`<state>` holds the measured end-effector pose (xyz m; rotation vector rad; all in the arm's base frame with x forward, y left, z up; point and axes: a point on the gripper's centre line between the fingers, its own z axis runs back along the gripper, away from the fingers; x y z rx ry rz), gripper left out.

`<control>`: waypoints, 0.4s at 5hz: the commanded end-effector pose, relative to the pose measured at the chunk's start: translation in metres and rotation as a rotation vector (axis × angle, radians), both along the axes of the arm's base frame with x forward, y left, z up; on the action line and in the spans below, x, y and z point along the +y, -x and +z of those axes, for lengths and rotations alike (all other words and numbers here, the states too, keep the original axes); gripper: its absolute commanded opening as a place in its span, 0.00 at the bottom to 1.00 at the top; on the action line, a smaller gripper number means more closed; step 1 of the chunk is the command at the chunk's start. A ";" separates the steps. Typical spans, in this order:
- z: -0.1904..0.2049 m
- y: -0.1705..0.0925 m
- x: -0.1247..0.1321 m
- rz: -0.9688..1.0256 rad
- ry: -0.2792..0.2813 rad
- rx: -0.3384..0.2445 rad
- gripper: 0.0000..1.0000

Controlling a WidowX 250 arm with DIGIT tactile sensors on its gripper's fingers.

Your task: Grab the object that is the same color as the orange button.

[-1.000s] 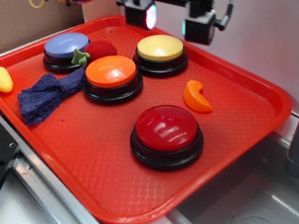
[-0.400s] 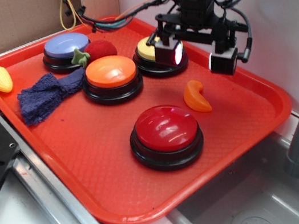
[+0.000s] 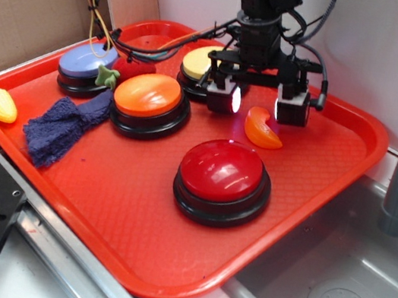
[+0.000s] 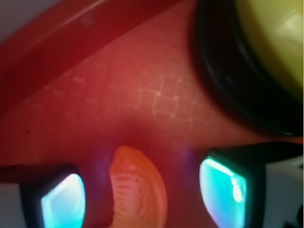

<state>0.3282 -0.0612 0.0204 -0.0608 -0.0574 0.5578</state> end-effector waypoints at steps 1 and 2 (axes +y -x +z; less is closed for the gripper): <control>-0.004 0.000 -0.001 -0.038 0.039 -0.004 1.00; -0.005 0.000 -0.002 -0.039 0.019 -0.001 1.00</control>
